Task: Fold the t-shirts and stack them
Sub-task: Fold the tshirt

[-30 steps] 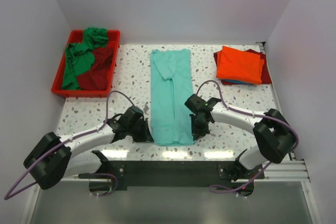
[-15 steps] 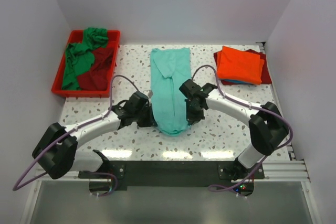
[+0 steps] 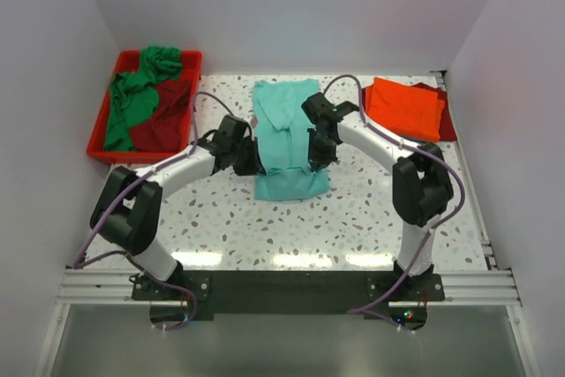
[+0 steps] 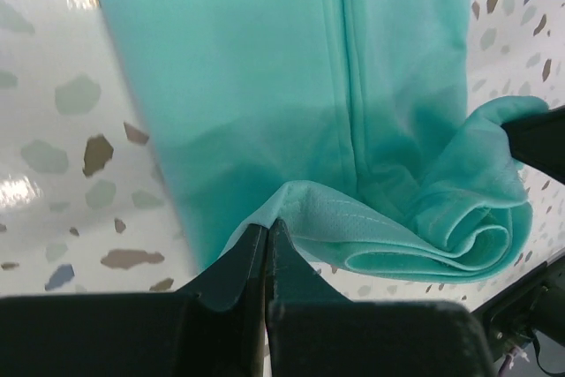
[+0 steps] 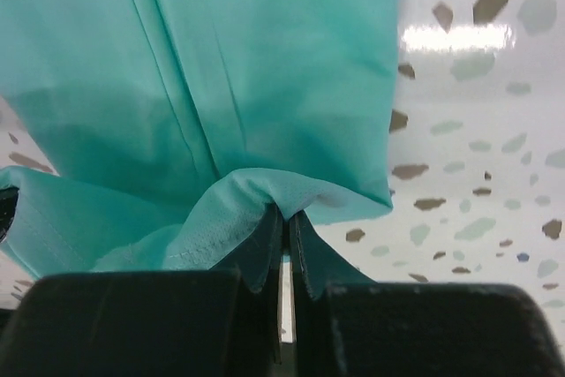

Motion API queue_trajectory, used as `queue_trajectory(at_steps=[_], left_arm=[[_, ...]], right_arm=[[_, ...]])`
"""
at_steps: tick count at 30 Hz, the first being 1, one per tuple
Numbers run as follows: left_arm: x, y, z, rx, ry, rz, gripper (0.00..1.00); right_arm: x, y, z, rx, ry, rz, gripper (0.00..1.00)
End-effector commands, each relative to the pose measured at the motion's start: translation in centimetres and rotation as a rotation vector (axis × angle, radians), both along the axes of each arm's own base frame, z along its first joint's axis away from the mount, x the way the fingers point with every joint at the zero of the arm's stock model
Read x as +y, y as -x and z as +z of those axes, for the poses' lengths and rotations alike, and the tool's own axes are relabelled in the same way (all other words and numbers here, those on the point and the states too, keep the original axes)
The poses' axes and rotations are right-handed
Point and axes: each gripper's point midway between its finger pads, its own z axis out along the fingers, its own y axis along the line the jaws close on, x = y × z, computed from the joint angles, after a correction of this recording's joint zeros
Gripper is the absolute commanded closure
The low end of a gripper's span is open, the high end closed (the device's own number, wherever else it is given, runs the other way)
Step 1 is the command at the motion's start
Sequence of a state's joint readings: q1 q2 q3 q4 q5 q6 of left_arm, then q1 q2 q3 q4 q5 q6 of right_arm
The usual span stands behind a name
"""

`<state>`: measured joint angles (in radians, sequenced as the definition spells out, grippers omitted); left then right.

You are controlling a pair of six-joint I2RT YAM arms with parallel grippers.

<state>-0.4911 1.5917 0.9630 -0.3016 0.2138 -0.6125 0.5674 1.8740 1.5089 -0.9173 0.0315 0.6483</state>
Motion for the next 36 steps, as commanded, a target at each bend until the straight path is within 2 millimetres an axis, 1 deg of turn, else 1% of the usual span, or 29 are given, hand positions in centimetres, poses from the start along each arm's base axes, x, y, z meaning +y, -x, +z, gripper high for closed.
queue_trajectory(at_steps=[1, 2, 3, 4, 5, 6, 7, 8, 9, 10, 11, 12, 13, 15, 16, 17, 19, 21, 23, 26, 27, 29, 30, 31, 33, 34, 36], left_arm=[[-0.8, -4.1, 2.7, -0.098, 0.043, -0.036, 1.00], [-0.4, -5.0, 2.2, -0.088, 0.038, -0.027, 1.00], [-0.3, -5.6, 2.3, -0.091, 0.042, -0.022, 1.00], [-0.5, -6.5, 3.0, -0.110, 0.056, -0.025, 1.00], [-0.3, -7.2, 2.5, -0.101, 0.052, -0.022, 1.00], [-0.3, -7.8, 2.6, -0.108, 0.058, -0.024, 1.00], [-0.7, -8.6, 3.3, -0.122, 0.075, -0.031, 1.00], [-0.5, -9.3, 2.8, -0.114, 0.075, -0.028, 1.00], [-0.5, -9.8, 2.8, -0.118, 0.077, -0.028, 1.00], [-0.6, -10.5, 3.3, -0.134, 0.083, -0.028, 1.00], [-0.3, -11.1, 2.7, -0.127, 0.081, -0.023, 1.00], [-0.2, -11.6, 2.7, -0.132, 0.085, -0.020, 1.00], [-0.2, -12.4, 3.2, -0.146, 0.090, -0.013, 1.00], [0.3, -13.3, 2.8, -0.141, 0.093, 0.004, 1.00], [0.3, -14.1, 3.3, -0.157, 0.102, 0.009, 1.00], [0.7, -14.7, 3.3, -0.163, 0.104, 0.027, 1.00], [1.2, -15.6, 3.9, -0.175, 0.118, 0.050, 1.00], [1.3, -16.2, 4.3, -0.195, 0.133, 0.060, 1.00], [1.2, -16.3, 4.8, -0.207, 0.154, 0.060, 1.00], [1.2, -16.2, 4.7, -0.208, 0.169, 0.065, 1.00], [1.2, -16.6, 5.0, -0.224, 0.181, 0.065, 1.00], [1.0, -17.3, 4.8, -0.224, 0.198, 0.066, 1.00], [1.0, -17.9, 5.2, -0.235, 0.203, 0.068, 1.00], [1.0, -18.2, 4.6, -0.224, 0.200, 0.069, 1.00], [1.0, -18.7, 4.9, -0.234, 0.205, 0.069, 1.00], [1.2, -19.0, 4.7, -0.233, 0.203, 0.077, 1.00], [1.5, -19.6, 5.0, -0.250, 0.200, 0.089, 1.00]], right_arm=[[0.4, -2.4, 0.9, -0.014, -0.004, 0.030, 1.00], [0.8, -3.4, 0.8, -0.018, -0.005, 0.033, 1.00], [0.8, -3.8, 0.8, -0.015, -0.001, 0.031, 1.00], [0.7, -4.5, 0.8, -0.019, -0.001, 0.026, 1.00], [0.7, -4.8, 0.6, -0.016, 0.003, 0.030, 1.00], [0.9, -5.6, 0.6, -0.017, 0.003, 0.027, 1.00], [0.7, -6.2, 0.5, -0.018, 0.005, 0.019, 1.00], [0.9, -6.9, 0.9, -0.031, -0.007, 0.014, 1.00], [0.7, -7.3, 0.4, -0.022, -0.001, 0.011, 1.00], [0.4, -7.8, 0.3, -0.023, -0.002, -0.004, 1.00], [0.3, -8.1, 0.4, -0.026, -0.005, -0.009, 1.00], [0.4, -8.7, 0.5, -0.035, -0.012, -0.014, 1.00], [0.4, -9.0, 0.2, -0.030, -0.012, -0.018, 1.00], [0.0, -10.1, 0.4, -0.043, -0.024, -0.035, 1.00], [0.0, -10.4, -0.1, -0.040, -0.024, -0.038, 1.00], [-0.1, -11.0, 0.3, -0.051, -0.034, -0.047, 1.00], [-0.3, -11.8, 0.0, -0.055, -0.036, -0.058, 1.00], [-0.1, -12.6, 0.5, -0.078, -0.047, -0.059, 1.00], [0.1, -13.3, 0.9, -0.095, -0.054, -0.059, 1.00], [0.2, -13.7, 1.0, -0.104, -0.059, -0.062, 1.00], [0.3, -13.8, 1.0, -0.110, -0.062, -0.064, 1.00], [0.3, -14.2, 0.8, -0.113, -0.065, -0.068, 1.00], [0.3, -14.4, 0.8, -0.117, -0.067, -0.073, 1.00], [0.2, -14.7, 0.9, -0.125, -0.072, -0.079, 1.00], [0.2, -15.1, 0.8, -0.131, -0.075, -0.084, 1.00], [0.2, -15.3, 0.8, -0.135, -0.076, -0.086, 1.00], [0.3, -15.9, 0.9, -0.154, -0.076, -0.091, 1.00]])
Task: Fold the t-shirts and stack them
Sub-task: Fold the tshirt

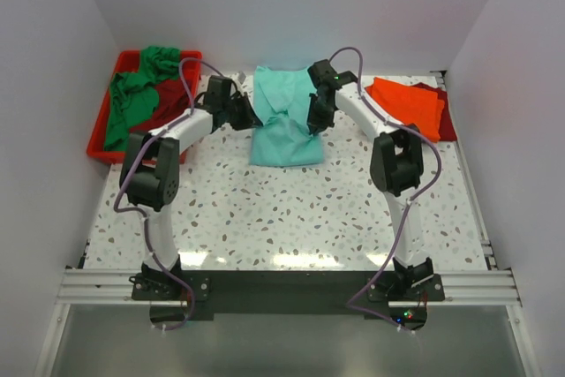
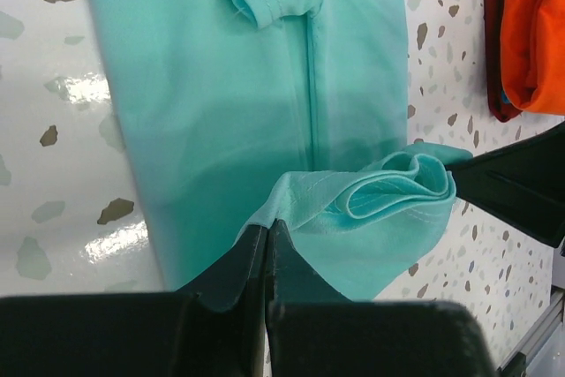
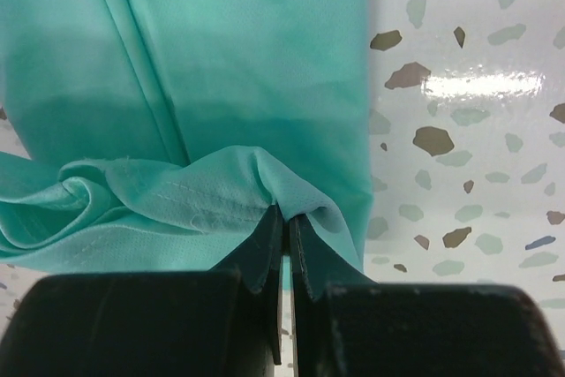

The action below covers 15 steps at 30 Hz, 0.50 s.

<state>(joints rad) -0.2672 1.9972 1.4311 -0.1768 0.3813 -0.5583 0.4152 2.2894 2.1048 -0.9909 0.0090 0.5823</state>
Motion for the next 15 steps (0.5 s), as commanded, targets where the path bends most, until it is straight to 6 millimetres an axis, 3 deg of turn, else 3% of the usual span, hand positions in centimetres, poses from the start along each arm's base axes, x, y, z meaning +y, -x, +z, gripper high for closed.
queue_trajectory(at_steps=[1, 15], left_arm=[[0.5, -3.0, 2.4, -0.091, 0.041, 0.033, 1.00], [0.9, -6.1, 1.5, -0.112, 0.101, 0.049, 1.00]], right_arm=[[0.1, -2.2, 1.2, -0.066, -0.025, -0.019, 1.00], [0.0, -6.3, 0.9, -0.130, -0.073, -0.099, 1.00]])
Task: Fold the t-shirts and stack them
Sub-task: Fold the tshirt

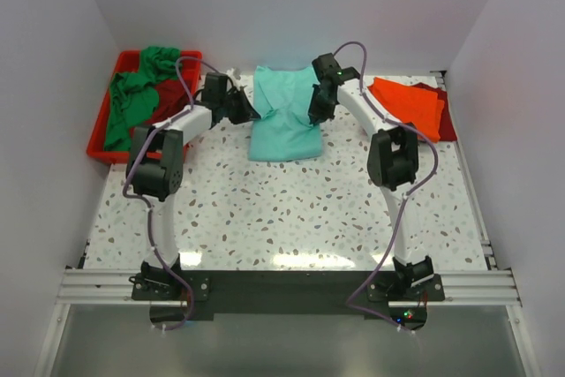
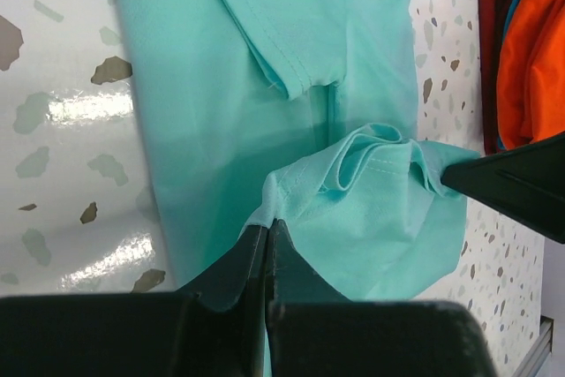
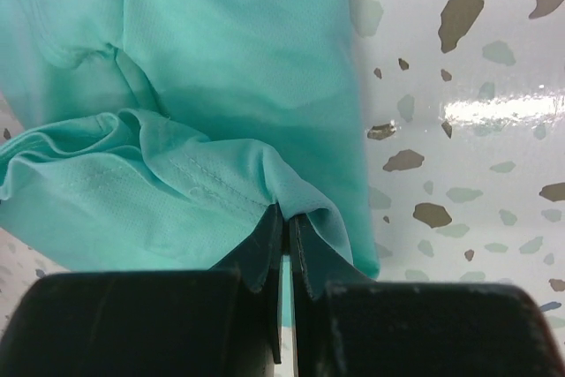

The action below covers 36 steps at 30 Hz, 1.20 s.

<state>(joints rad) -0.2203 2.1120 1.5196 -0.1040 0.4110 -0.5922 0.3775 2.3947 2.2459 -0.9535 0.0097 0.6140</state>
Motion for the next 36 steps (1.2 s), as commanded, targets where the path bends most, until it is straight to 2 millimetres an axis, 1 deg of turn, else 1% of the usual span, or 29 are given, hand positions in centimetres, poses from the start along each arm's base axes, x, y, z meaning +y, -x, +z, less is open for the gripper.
queue_trajectory(at_steps=[1, 3, 4, 5, 8, 9, 10, 12, 16, 17, 18, 19, 20, 21, 22, 23, 24, 25, 26, 27, 28, 29, 30, 31, 32, 33, 34, 35, 36], left_arm=[[0.0, -2.4, 2.6, -0.095, 0.050, 0.007, 1.00], [0.1, -2.9, 2.8, -0.102, 0.051, 0.013, 1.00], [0.3, -3.1, 2.2, -0.090, 0.049, 0.017, 1.00], [0.3, -3.2, 2.2, -0.090, 0.051, 0.020, 1.00], [0.4, -3.8, 2.2, -0.096, 0.067, 0.025, 1.00], [0.5, -4.0, 1.9, -0.089, 0.070, 0.028, 1.00], [0.5, -4.1, 1.9, -0.091, 0.071, 0.028, 1.00], [0.7, -4.5, 2.0, -0.097, 0.072, 0.032, 1.00], [0.7, -4.9, 1.2, -0.082, 0.075, 0.031, 1.00], [0.7, -5.1, 1.3, -0.085, 0.075, 0.028, 1.00], [0.8, -5.2, 0.8, -0.075, 0.071, 0.033, 1.00], [0.9, -5.2, 0.7, -0.072, 0.070, 0.034, 0.95], [1.1, -5.3, 0.6, -0.071, 0.069, 0.039, 0.73], [1.4, -5.5, 0.8, -0.078, 0.061, 0.052, 0.60], [1.5, -5.6, 1.0, -0.082, 0.054, 0.058, 0.41], [1.8, -5.7, 1.1, -0.087, 0.046, 0.066, 0.36], [2.0, -5.9, 1.8, -0.111, 0.035, 0.064, 0.33], [2.0, -5.8, 2.1, -0.119, 0.028, 0.062, 0.29], [2.1, -5.7, 2.1, -0.121, 0.022, 0.061, 0.28], [2.2, -5.6, 2.8, -0.140, 0.011, 0.058, 0.27], [2.4, -5.4, 3.0, -0.146, 0.003, 0.059, 0.26], [2.6, -4.9, 2.4, -0.134, -0.009, 0.060, 0.26], [2.8, -4.7, 3.3, -0.158, -0.022, 0.057, 0.26], [2.9, -4.3, 3.2, -0.155, -0.031, 0.053, 0.26], [3.1, -3.4, 2.5, -0.137, -0.044, 0.049, 0.26], [3.2, -3.0, 3.1, -0.151, -0.055, 0.043, 0.26], [3.3, -2.4, 3.1, -0.148, -0.066, 0.037, 0.26], [3.3, -1.4, 2.0, -0.124, -0.080, 0.030, 0.26], [3.5, -0.9, 2.5, -0.138, -0.096, 0.024, 0.26]], right_arm=[[0.3, -2.2, 1.7, -0.075, -0.038, -0.033, 1.00], [0.3, -2.4, 1.2, -0.072, -0.038, -0.037, 1.00], [0.4, -2.7, 1.3, -0.077, -0.042, -0.036, 1.00], [0.4, -2.8, 1.0, -0.075, -0.044, -0.040, 1.00], [0.8, -3.4, 1.2, -0.091, -0.064, -0.046, 1.00], [0.7, -3.7, 1.0, -0.093, -0.066, -0.050, 1.00], [0.8, -4.0, 1.1, -0.102, -0.072, -0.056, 1.00], [1.1, -4.2, 1.1, -0.098, -0.090, -0.050, 1.00], [1.2, -4.7, 0.6, -0.100, -0.097, -0.060, 1.00], [1.1, -4.9, 0.8, -0.107, -0.101, -0.063, 1.00], [1.1, -4.9, 0.6, -0.106, -0.099, -0.063, 1.00], [1.2, -5.0, 0.6, -0.108, -0.106, -0.060, 1.00], [1.3, -5.1, 0.6, -0.110, -0.112, -0.057, 0.95], [1.5, -5.2, 0.7, -0.115, -0.121, -0.052, 0.78], [2.0, -5.2, 1.0, -0.120, -0.141, -0.029, 0.68], [2.3, -5.5, 1.3, -0.138, -0.157, -0.014, 0.60], [2.5, -5.6, 1.6, -0.148, -0.164, 0.001, 0.48], [2.7, -5.7, 2.5, -0.166, -0.175, 0.011, 0.44], [2.7, -5.9, 2.9, -0.182, -0.175, 0.017, 0.40], [2.5, -6.0, 3.4, -0.196, -0.168, 0.031, 0.33], [2.3, -5.9, 3.6, -0.203, -0.160, 0.035, 0.28], [2.1, -5.9, 4.8, -0.229, -0.151, 0.036, 0.24], [1.8, -5.8, 5.4, -0.244, -0.141, 0.046, 0.20], [1.4, -5.3, 4.9, -0.228, -0.126, 0.048, 0.20], [1.0, -5.1, 6.2, -0.251, -0.116, 0.045, 0.19], [0.7, -4.8, 6.4, -0.255, -0.102, 0.054, 0.19], [0.3, -4.1, 5.4, -0.229, -0.084, 0.054, 0.19], [0.1, -3.8, 5.7, -0.233, -0.079, 0.057, 0.19], [-0.4, -3.0, 5.8, -0.223, -0.066, 0.055, 0.19]])
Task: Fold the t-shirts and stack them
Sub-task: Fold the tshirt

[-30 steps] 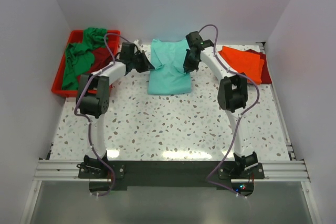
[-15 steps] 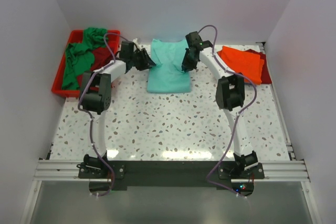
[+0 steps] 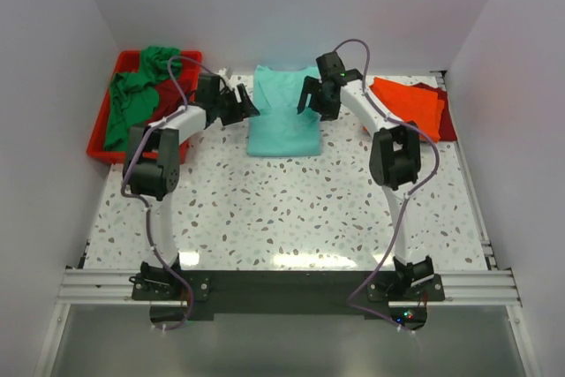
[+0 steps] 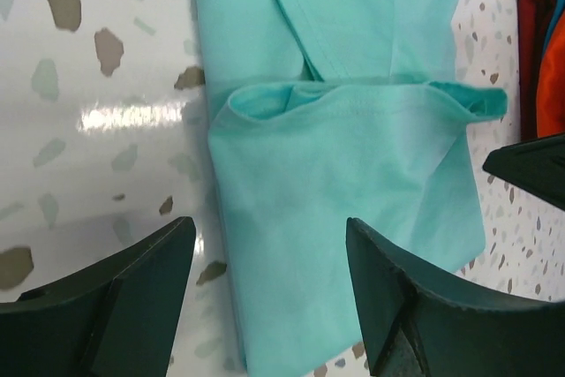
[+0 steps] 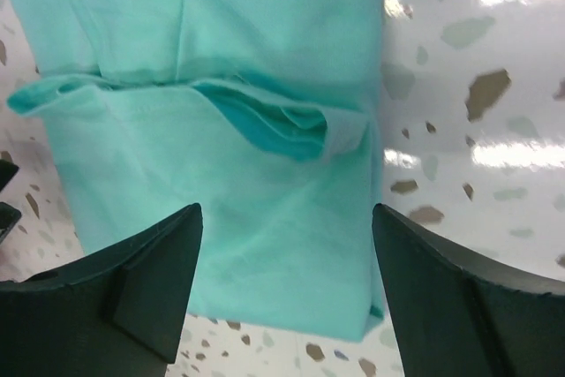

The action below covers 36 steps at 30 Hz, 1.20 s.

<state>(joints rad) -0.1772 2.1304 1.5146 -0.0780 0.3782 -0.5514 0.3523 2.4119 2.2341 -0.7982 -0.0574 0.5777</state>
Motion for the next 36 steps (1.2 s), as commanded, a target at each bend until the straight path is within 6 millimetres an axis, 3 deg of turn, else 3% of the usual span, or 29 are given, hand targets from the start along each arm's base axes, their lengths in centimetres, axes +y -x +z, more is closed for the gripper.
queue_trajectory(at_steps=[1, 2, 4, 5, 6, 10, 16, 19, 24, 36], left_arm=[[0.8, 1.1, 3.5, -0.104, -0.059, -0.025, 0.27], [0.7, 2.2, 2.5, -0.081, -0.069, -0.034, 0.27], [0.7, 3.2, 2.8, -0.082, -0.079, -0.042, 0.27], [0.6, 4.3, 1.7, -0.054, -0.086, -0.048, 0.28], [0.6, 4.8, 2.1, -0.059, -0.083, -0.050, 0.28], [0.6, 6.9, 1.4, -0.032, -0.087, -0.055, 0.28], [0.8, 9.3, 0.1, 0.010, -0.093, -0.061, 0.28], [0.7, 10.0, 0.0, 0.014, -0.090, -0.065, 0.28], [0.9, 10.3, 0.0, 0.018, -0.095, -0.065, 0.28], [0.7, 11.0, -0.7, 0.043, -0.109, -0.080, 0.30]], right_arm=[[-1.2, 0.6, 5.7, -0.115, 0.017, 0.013, 0.19], [-1.5, 1.0, 5.6, -0.107, 0.018, 0.012, 0.19], [-1.8, 2.5, 4.9, -0.075, 0.023, 0.017, 0.21], [-1.8, 2.9, 4.6, -0.065, 0.019, 0.020, 0.22], [-2.2, 4.0, 3.1, -0.021, 0.024, 0.016, 0.25], [-2.1, 6.4, 1.6, 0.028, -0.001, 0.023, 0.34], [-2.5, 8.1, -0.9, 0.091, 0.007, 0.016, 0.44], [-2.9, 9.1, -3.0, 0.150, 0.033, 0.013, 0.47], [-3.4, 10.1, -4.4, 0.194, 0.051, -0.002, 0.49], [-2.4, 11.4, -6.2, 0.256, 0.025, -0.002, 0.61]])
